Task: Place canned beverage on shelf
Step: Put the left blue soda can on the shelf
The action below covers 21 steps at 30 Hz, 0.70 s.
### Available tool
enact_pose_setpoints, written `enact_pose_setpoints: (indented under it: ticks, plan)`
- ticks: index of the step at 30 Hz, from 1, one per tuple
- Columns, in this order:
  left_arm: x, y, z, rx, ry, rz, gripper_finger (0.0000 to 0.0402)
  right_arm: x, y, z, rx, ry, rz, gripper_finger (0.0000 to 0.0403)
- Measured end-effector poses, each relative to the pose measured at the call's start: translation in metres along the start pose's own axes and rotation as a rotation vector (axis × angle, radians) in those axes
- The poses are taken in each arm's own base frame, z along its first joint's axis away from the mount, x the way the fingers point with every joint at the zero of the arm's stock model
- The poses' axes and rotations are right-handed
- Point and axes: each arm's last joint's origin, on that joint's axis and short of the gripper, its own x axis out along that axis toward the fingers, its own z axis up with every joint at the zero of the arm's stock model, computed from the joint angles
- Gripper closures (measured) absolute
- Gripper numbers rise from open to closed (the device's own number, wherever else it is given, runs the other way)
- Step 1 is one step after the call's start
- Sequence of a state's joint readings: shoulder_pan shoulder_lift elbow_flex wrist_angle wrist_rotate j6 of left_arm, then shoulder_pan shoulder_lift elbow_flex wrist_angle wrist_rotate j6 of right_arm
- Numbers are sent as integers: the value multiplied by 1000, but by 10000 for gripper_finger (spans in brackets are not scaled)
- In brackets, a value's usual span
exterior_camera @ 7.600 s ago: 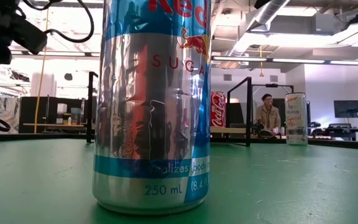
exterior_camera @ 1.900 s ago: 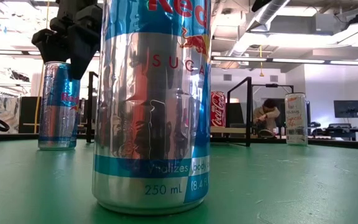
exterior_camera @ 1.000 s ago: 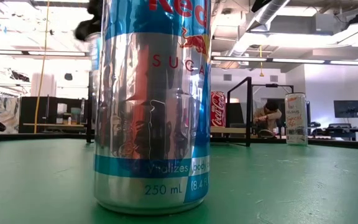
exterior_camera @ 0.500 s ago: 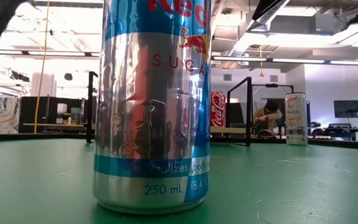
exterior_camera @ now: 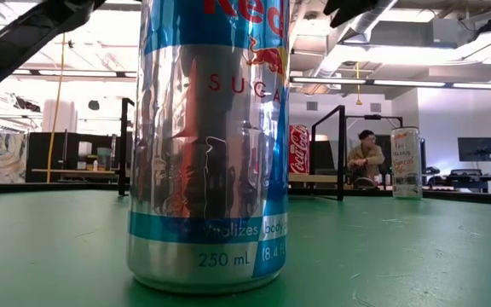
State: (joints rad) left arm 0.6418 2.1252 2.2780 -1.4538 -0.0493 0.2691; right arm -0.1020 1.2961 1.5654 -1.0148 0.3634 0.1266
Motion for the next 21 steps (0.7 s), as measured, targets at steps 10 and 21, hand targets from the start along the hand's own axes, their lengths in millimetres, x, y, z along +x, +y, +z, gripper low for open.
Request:
enact_pose_setpoints:
  ticks: [10,21]
  plan:
    - [23,-2,7,36,42,4,181,9,-27,8,-29,-45,-77,77]
    - [23,-7,11,44,15,5,110,14,-46,8,-76,-27,-52,77]
